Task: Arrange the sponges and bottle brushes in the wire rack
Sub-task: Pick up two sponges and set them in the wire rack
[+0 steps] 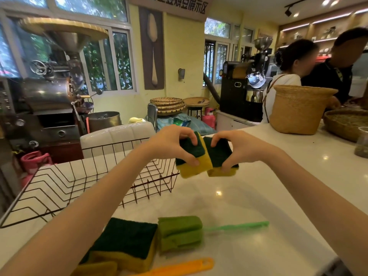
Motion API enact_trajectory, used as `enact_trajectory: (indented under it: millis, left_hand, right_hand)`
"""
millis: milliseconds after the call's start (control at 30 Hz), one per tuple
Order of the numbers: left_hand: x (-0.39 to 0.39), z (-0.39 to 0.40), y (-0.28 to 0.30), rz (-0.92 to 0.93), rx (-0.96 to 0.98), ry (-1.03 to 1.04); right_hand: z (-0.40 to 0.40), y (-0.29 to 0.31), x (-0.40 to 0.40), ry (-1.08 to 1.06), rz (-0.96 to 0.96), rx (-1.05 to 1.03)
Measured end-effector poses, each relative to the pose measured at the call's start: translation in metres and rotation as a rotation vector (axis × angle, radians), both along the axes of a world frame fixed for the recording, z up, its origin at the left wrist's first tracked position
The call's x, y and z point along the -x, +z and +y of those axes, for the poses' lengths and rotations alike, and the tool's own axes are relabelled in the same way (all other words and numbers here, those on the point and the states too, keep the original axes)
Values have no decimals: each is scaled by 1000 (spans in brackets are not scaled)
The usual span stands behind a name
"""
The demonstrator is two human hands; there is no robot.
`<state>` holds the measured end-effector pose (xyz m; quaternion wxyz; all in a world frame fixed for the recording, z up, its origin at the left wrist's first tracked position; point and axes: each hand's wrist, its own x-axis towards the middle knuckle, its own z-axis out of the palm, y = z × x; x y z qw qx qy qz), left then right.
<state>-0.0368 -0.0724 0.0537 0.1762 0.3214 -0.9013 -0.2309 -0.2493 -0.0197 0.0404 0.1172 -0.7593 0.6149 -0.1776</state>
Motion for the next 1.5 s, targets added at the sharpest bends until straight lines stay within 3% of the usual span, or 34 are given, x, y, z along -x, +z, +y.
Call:
enact_trajectory:
  millis: [267,633,1067,1500]
  left_hand:
    - [-59,-48,15,-22,32,196]
    - [-101,-116,-50,-231,-20,420]
    - [-103,-137,-84,-380,-46,429]
    - [-103,-137,-87,-358,-48,404]
  right_hand:
    - [-63,25,-41,96,-2,76]
    - [-147,-3,-98,296,11,17]
    - [-191,-42,-131,370,197,-117]
    - [-208,-62,-144,358,283,-236]
